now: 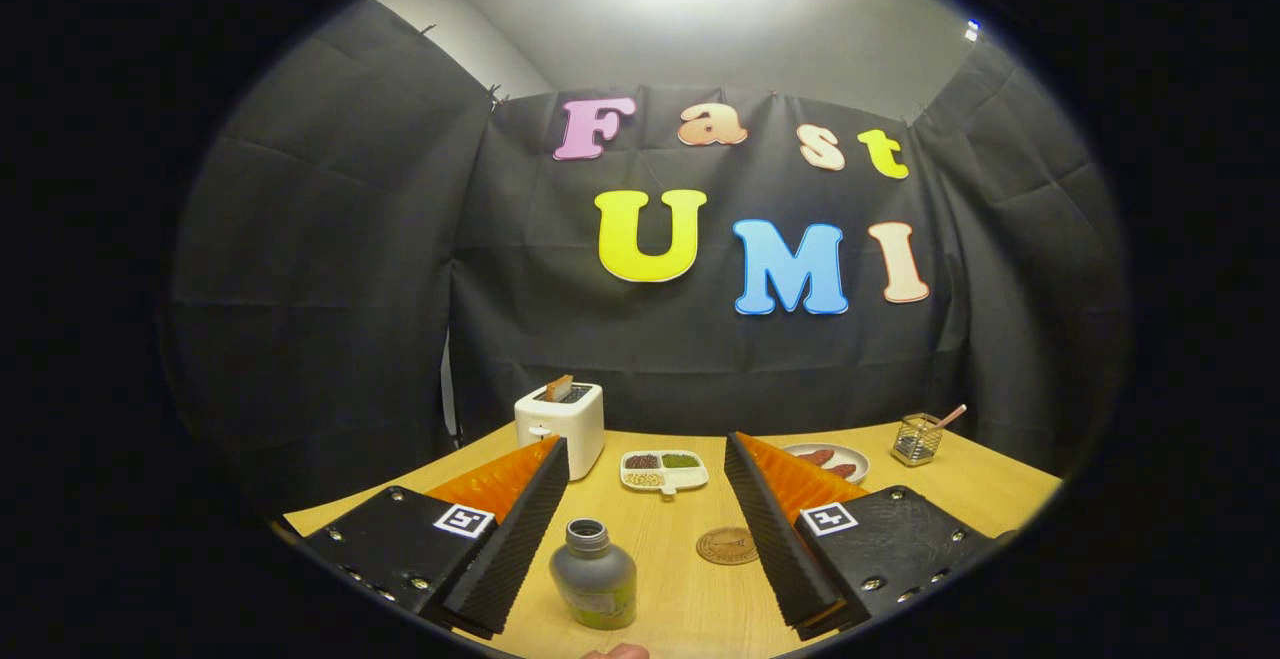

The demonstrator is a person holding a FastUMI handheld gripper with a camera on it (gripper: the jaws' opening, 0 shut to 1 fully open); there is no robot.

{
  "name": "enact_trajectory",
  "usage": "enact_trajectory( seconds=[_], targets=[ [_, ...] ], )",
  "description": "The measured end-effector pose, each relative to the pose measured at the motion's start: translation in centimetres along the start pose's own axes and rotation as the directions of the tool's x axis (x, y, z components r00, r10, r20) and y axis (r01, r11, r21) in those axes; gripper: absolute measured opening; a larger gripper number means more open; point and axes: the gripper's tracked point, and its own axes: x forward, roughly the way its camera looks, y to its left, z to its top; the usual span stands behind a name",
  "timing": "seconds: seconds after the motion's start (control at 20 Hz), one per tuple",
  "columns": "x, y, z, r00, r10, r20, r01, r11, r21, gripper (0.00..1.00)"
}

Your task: Take the bottle from table, then pour the juice into the cup, finally place the bottle on the coaster

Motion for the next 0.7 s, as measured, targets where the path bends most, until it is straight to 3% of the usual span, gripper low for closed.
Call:
enact_trajectory(
  seconds=[0.7],
  targets=[
    [2.4, 3.2, -9.9, 0.986, -0.001, -0.167, 0.004, 1.000, 0.015, 0.96]
  ],
)
